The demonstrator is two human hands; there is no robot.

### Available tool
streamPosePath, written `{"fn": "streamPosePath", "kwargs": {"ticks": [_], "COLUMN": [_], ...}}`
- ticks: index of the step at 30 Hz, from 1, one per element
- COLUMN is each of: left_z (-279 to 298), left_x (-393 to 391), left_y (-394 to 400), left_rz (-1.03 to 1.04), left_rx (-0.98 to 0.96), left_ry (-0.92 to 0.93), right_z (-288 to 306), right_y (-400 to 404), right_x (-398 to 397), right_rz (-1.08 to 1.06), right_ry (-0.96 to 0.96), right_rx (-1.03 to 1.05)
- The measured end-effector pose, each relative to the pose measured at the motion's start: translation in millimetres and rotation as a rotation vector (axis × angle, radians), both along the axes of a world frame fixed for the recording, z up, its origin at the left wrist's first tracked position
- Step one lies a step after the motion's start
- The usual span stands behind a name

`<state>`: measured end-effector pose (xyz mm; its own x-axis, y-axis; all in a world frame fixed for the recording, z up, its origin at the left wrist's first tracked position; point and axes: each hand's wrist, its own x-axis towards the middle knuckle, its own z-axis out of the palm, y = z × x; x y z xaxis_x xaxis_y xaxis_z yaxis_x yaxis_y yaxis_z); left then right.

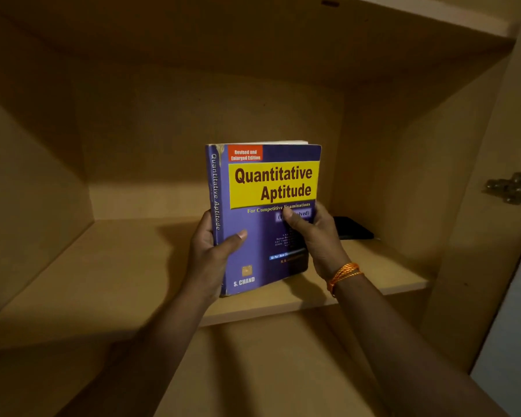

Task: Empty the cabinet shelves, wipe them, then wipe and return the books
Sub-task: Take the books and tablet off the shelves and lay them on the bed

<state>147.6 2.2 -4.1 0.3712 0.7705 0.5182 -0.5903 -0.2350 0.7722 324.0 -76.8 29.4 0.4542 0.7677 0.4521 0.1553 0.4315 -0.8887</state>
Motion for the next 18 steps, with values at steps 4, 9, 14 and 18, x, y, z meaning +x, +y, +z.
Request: {"fn": "streamPosePath", "kwargs": {"ticks": [4,9,14,18], "left_z": [-2.7,-8.3,-16.8,-32.9], "left_x": [16.6,42.5,65.5,86.8], "left_y": [-19.5,-49.3,-79.3,-111.4], "left_rz": [-0.117,-0.293,-0.457,-0.599], "left_rx": [-0.027,-0.076,-0.115,-0.159], "left_ry": [-0.042,-0.035,0.041,0.089], "right_z": [-5.9,-20.2,-32.5,-43.6], "right_y": [-44.5,-99.8,-156.2,-208.4], "right_x": [12.5,18.9,13.7,4.5], "right_rz": [-0.046,-0.197,-0.411,-0.587], "right_ry": [-0.007,0.053,0.066,0.066], "right_rx": [-0.003,0.009,0.047,0.081]}}
